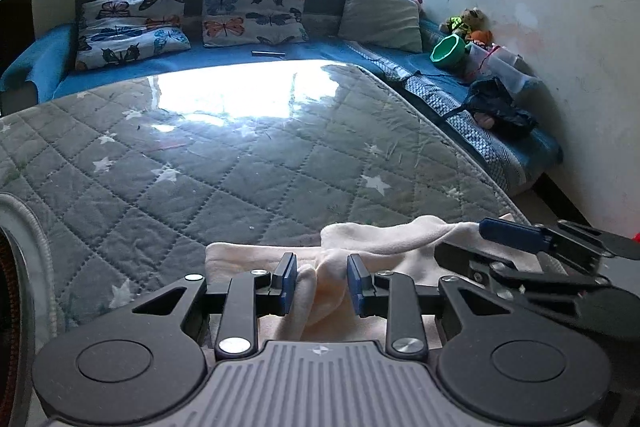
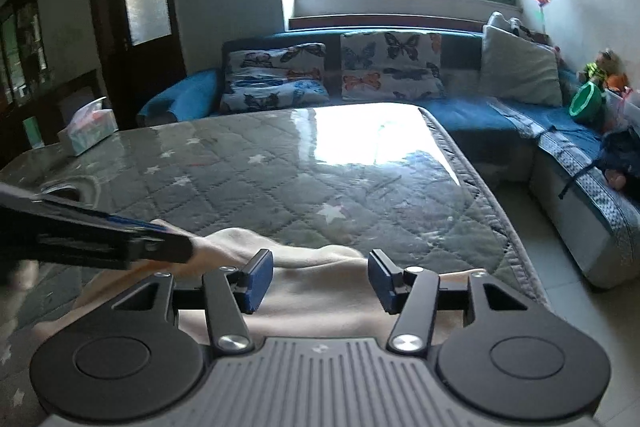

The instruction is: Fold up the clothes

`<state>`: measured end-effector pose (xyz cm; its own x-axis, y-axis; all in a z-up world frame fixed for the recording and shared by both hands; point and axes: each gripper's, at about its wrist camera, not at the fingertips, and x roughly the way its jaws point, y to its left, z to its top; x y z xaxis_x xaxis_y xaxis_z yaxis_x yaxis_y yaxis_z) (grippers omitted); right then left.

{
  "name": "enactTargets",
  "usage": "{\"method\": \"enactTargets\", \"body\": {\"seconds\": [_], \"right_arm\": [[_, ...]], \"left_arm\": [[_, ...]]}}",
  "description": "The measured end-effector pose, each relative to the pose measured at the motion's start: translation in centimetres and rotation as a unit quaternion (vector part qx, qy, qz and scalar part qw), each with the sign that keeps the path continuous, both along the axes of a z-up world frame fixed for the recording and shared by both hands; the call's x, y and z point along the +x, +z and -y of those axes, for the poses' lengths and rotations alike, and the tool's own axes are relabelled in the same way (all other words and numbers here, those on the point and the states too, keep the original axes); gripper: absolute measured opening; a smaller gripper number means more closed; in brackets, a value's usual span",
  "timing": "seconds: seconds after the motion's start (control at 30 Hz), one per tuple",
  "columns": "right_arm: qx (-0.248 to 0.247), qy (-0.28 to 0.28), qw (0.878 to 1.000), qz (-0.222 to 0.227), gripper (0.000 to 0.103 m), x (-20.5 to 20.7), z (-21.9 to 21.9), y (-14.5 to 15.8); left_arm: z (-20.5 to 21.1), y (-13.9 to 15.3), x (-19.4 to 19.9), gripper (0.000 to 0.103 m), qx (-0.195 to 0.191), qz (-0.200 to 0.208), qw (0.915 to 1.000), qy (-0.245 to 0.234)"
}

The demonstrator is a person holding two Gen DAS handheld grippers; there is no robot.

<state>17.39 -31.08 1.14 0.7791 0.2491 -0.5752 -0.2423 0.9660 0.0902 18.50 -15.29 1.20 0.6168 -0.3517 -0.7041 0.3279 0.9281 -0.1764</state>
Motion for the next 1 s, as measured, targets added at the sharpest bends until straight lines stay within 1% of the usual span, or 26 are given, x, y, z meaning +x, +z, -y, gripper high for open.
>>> {"method": "enactTargets", "body": {"seconds": [0.07,0.23,0.27,0.33,0.43,0.53,0.7,0.8,0.93,1.0], "right_arm": [[-0.003,0.010,1.000,-0.001,0.054,-0.3,-0.4,0.0],[-0.023,0.023,0.999,-0.008,0.055,-0.3,-1.2,-1.0],[-0.025,0.023,0.999,-0.011,0.056,-0.2,-1.3,-1.2],[-0.031,0.024,0.999,-0.013,0.061,0.0,-1.5,-1.5],[-0.038,0.024,0.999,-0.009,0.062,0.0,-1.9,-1.6],[-0.033,0.024,0.999,-0.004,0.062,-0.4,-1.7,-1.1],[-0.032,0.031,0.999,0.006,0.062,-1.5,-2.0,-0.4],[-0.046,0.039,0.998,0.011,0.062,-2.2,-2.8,-0.5],[-0.055,0.056,0.997,0.018,0.062,-3.3,-3.6,-0.6],[-0.056,0.061,0.996,0.013,0.062,-3.6,-3.8,-0.8]], "left_arm": [[0.0,-0.2,0.1,0.030,0.003,0.000,1.0000,0.000],[0.1,-0.6,0.2,0.031,0.010,-0.002,0.9999,0.001],[0.1,-0.6,0.2,0.031,0.012,-0.002,0.9999,0.001],[0.1,-0.8,0.3,0.031,0.014,-0.002,0.9999,0.001],[0.2,-1.0,0.4,0.032,0.019,-0.003,0.9998,0.002],[0.2,-1.2,0.4,0.032,0.022,-0.003,0.9997,0.002],[-0.5,-0.3,-0.6,0.032,0.013,0.007,0.9999,0.007],[-1.0,0.2,-1.2,0.032,0.008,0.014,0.9998,0.010],[-1.5,0.6,-2.1,0.031,0.011,0.030,0.9995,0.009],[-1.6,0.4,-2.2,0.031,0.014,0.031,0.9994,0.009]]}}
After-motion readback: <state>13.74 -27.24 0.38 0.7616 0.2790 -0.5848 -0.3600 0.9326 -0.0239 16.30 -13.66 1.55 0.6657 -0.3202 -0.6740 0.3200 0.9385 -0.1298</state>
